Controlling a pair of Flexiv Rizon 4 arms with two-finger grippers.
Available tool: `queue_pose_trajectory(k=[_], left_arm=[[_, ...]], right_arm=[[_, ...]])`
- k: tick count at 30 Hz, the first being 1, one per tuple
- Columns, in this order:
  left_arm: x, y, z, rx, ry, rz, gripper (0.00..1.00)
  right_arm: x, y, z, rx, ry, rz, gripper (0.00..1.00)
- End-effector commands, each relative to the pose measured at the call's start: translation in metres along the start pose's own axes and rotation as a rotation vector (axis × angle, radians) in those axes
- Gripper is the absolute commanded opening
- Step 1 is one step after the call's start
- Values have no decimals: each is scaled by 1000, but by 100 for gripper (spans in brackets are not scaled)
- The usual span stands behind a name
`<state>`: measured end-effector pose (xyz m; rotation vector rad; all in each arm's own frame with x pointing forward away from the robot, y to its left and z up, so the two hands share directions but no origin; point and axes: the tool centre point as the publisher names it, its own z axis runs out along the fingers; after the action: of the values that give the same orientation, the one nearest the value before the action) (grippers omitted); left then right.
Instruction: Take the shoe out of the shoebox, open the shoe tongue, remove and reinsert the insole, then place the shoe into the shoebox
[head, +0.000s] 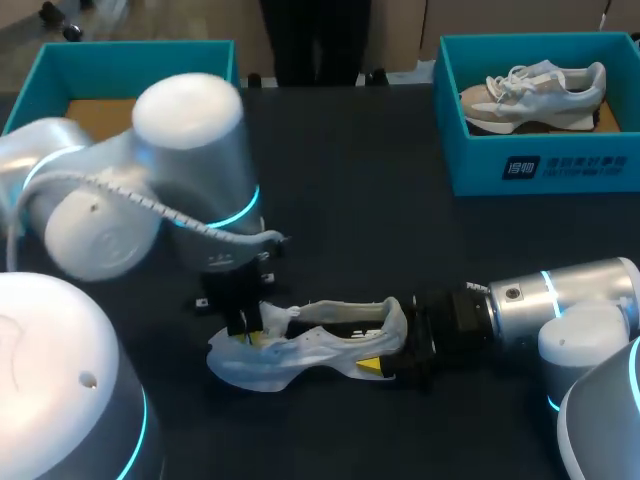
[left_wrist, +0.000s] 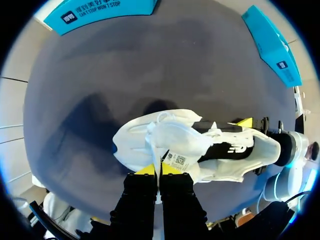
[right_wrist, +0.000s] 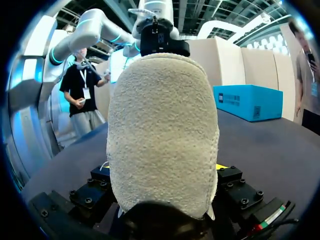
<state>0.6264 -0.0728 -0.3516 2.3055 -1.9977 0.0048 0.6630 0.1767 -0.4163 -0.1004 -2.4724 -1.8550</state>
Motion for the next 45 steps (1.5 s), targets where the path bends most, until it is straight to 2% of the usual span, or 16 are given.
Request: queue_pose_trajectory(k=[1, 5, 9, 12, 15, 19, 23, 25, 28, 31, 33, 38, 39, 40, 45], left_arm=[[-9, 0, 11, -5, 258, -14, 0], [-16, -4, 20, -16, 239, -39, 0], [-22, -7, 22, -22, 239, -59, 14], [-27, -7, 15, -13, 246, -63, 27], [-30, -6, 3, 10, 259, -53, 47], [-30, -6, -20, 48, 279, -27, 62], [-24, -6, -46, 65, 309, 23, 65], [-19, -8, -58, 65, 316, 58, 71], [-10, -12, -75, 67, 320, 103, 74], [-1, -16, -91, 59, 318, 160, 74], [5, -17, -100, 54, 321, 203, 70], [22, -17, -119, 22, 289, 356, 33], [26, -16, -122, 24, 272, 397, 9], [29, -14, -125, 36, 258, 434, 0], [45, -4, -136, 100, 183, 647, 0]], right_arm=[[-1, 1, 1, 5, 1, 1, 0], [-1, 1, 1, 5, 1, 1, 0], [-1, 1, 1, 5, 1, 1, 0], [-1, 1, 1, 5, 1, 1, 0], [-1, 1, 1, 5, 1, 1, 0], [-1, 1, 1, 5, 1, 1, 0], [-1, 1, 1, 5, 1, 1, 0], [-1, 1, 1, 5, 1, 1, 0], [-1, 1, 1, 5, 1, 1, 0], [-1, 1, 1, 5, 1, 1, 0], [-1, 1, 1, 5, 1, 1, 0], [-1, 1, 1, 5, 1, 1, 0], [-1, 1, 1, 5, 1, 1, 0], [-1, 1, 1, 5, 1, 1, 0], [-1, 1, 1, 5, 1, 1, 0]])
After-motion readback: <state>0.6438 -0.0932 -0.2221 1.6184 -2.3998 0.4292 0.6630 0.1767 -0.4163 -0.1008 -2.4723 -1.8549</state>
